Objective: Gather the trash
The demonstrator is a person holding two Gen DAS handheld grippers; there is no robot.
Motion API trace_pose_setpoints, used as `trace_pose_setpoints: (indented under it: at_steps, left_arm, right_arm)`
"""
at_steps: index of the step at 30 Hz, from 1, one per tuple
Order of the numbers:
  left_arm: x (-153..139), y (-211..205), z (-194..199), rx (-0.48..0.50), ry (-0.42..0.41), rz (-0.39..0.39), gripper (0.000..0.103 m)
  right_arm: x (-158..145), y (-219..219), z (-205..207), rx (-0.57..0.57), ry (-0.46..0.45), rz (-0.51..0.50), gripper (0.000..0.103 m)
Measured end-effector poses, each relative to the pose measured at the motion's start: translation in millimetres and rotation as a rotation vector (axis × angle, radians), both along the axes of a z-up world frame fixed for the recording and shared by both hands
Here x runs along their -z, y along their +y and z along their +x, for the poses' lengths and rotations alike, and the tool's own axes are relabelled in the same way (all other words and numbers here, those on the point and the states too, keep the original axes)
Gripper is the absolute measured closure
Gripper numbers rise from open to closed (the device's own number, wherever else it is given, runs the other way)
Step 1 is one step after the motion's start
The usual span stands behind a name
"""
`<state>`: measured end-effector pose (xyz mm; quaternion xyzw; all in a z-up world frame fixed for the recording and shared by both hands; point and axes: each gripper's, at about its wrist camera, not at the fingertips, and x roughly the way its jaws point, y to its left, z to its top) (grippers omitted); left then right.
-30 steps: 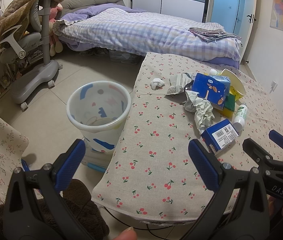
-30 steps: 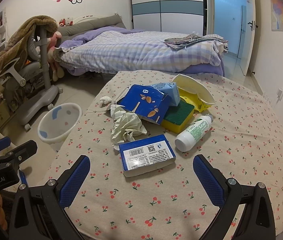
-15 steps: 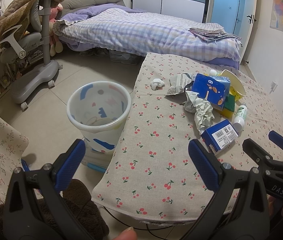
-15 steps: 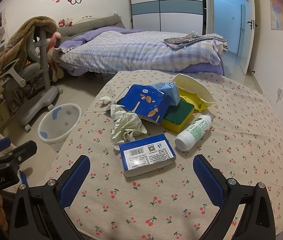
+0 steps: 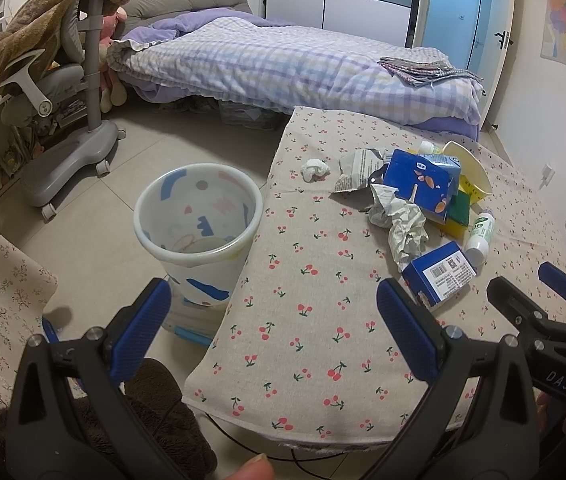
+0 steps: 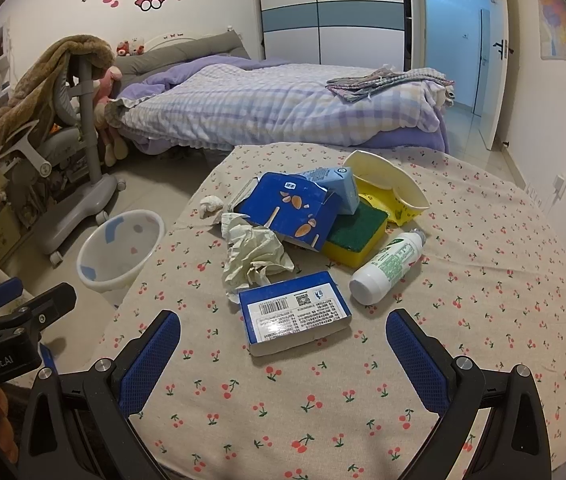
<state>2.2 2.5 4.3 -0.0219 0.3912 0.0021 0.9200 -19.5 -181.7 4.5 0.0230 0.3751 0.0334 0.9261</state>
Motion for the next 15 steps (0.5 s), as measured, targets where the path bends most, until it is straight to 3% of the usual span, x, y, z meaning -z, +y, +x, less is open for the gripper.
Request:
trace_pose_setpoints:
  at_steps: [10,15]
  left_arm:
    - [-3,0,4,0.007,0.02,-0.012,0.001]
    - [-6,0,14,0.039,0.056,-0.037,0.001]
  right_arm:
    - [-7,-3,0,0.007,-0.006,0.009,0.0]
    - [-11,-10,9,0.004,0.073,0.039,0.0]
